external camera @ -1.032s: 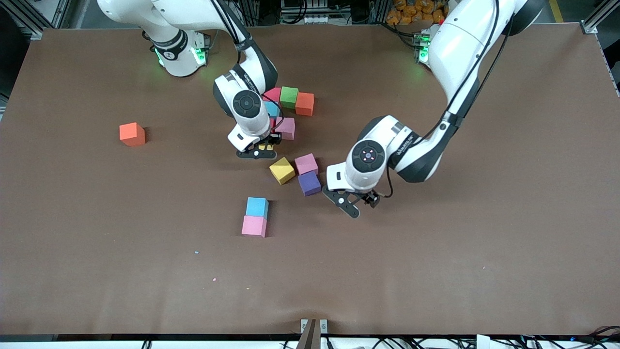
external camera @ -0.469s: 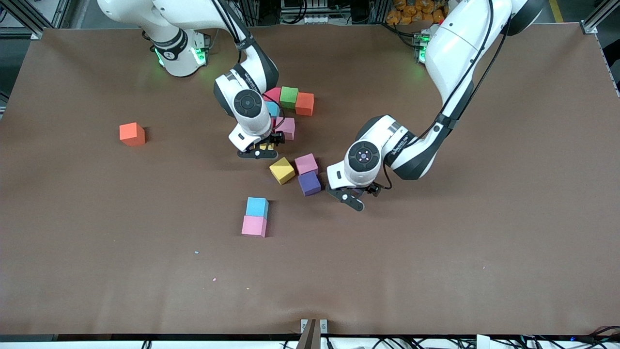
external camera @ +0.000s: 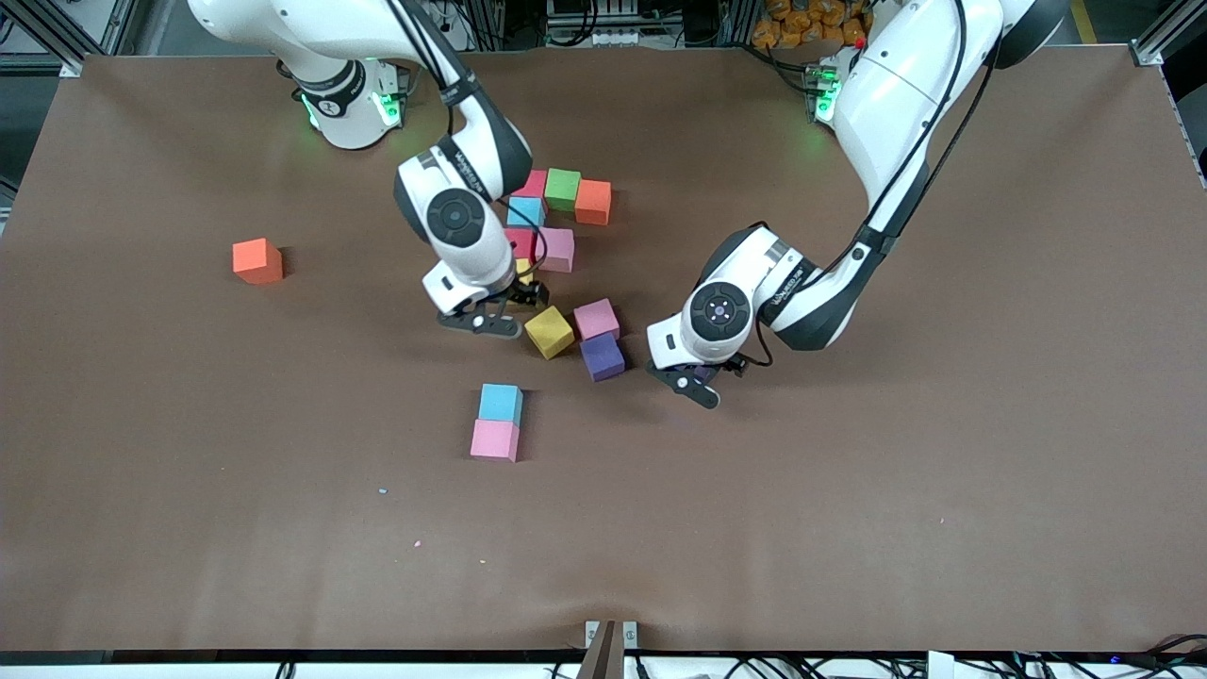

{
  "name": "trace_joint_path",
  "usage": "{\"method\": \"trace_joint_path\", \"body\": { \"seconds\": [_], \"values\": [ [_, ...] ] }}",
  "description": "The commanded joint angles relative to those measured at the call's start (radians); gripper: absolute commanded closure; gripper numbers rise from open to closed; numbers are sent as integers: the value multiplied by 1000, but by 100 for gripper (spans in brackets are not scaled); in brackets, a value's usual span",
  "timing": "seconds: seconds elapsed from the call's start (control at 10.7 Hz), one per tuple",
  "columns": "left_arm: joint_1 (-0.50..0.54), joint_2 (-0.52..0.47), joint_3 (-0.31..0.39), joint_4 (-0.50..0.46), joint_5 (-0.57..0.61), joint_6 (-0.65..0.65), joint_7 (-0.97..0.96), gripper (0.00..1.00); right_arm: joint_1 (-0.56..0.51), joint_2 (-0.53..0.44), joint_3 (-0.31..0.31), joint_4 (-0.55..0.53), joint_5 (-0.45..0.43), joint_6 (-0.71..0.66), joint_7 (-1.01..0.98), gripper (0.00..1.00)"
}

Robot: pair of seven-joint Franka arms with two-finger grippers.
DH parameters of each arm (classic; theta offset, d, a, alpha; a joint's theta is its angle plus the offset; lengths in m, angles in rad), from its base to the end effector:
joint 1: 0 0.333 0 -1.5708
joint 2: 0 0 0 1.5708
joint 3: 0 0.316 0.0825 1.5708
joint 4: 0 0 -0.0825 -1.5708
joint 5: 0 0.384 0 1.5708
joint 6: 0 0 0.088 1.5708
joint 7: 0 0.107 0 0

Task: Arrange 11 blocks into digit 3

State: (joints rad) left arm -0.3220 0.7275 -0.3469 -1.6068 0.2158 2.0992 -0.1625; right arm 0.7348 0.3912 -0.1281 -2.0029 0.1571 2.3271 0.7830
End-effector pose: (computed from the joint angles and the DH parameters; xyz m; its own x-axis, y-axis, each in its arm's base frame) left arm 0.5494 -0.3872 0.2058 0.8229 -0.5354 -0.1903 -0.5393 -0.8414 0.0355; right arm 0.4896 0.3456 0.2573 0.9574 -0.2752 -0.0870 -0.2759 -0.9612 0.0041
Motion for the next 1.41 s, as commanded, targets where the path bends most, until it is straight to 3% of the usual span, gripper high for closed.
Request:
{"method": "trace_joint_path", "body": {
  "seconds": [0.0,0.19,0.38,0.47,0.66,0.94,1.31],
  "values": [
    [6,-36,-4,-53,-16,25,-15,0,-28,1,10,38,9,-17,190,0],
    [6,-33,-6,-53,-15,36,-11,44,-28,27,10,76,45,-17,316,0],
    [3,-17,-7,-47,-15,54,18,58,-5,93,13,157,58,-18,489,0],
    [-8,-19,-9,-42,-15,55,34,78,20,132,13,194,52,-18,548,0],
    [7,-28,-39,-35,-16,55,101,100,37,159,12,208,45,-17,570,0],
    [11,-51,-52,-22,-87,42,189,100,52,186,12,208,44,-9,605,0],
    [8,-46,-49,-5,-96,44,228,100,52,230,12,242,45,-3,608,0]
  ]
}}
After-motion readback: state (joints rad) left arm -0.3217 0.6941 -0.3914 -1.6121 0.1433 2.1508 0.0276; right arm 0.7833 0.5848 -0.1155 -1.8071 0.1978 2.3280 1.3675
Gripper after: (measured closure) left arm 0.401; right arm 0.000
